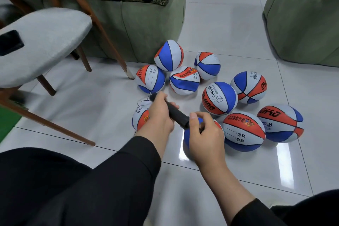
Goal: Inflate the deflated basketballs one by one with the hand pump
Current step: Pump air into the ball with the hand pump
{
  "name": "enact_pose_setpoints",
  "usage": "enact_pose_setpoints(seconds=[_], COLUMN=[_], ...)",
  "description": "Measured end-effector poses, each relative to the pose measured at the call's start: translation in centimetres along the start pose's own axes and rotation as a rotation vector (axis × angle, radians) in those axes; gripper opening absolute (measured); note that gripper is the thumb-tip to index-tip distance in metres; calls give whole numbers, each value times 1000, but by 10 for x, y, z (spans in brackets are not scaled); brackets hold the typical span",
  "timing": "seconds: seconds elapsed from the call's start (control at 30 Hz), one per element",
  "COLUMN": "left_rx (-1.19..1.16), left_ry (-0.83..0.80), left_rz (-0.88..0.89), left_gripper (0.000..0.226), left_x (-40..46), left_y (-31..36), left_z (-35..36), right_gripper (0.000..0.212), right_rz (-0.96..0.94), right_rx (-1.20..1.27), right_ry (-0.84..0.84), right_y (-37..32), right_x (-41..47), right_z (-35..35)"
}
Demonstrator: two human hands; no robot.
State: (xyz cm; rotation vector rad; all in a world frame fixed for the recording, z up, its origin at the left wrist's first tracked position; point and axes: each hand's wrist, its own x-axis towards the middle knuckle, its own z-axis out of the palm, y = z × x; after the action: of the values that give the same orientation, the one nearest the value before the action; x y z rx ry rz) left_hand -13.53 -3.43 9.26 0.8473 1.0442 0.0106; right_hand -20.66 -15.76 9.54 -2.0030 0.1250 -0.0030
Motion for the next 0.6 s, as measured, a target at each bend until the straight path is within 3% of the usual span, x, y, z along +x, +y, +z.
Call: enact_pose_setpoints(seconds=[0.27,0.6], left_rx=[23,-24], left_ry=[7,71], left_rz=[91,71], left_gripper=[13,14], left_x=[-12,7], left_y=[-9,24], left_z=[5,-5], right_gripper=[26,23], right_rz=[96,36], right_rx=[1,69], right_ry=[-26,-8], right_y=[9,1], right_x=[-1,-10], right_z=[4,-6])
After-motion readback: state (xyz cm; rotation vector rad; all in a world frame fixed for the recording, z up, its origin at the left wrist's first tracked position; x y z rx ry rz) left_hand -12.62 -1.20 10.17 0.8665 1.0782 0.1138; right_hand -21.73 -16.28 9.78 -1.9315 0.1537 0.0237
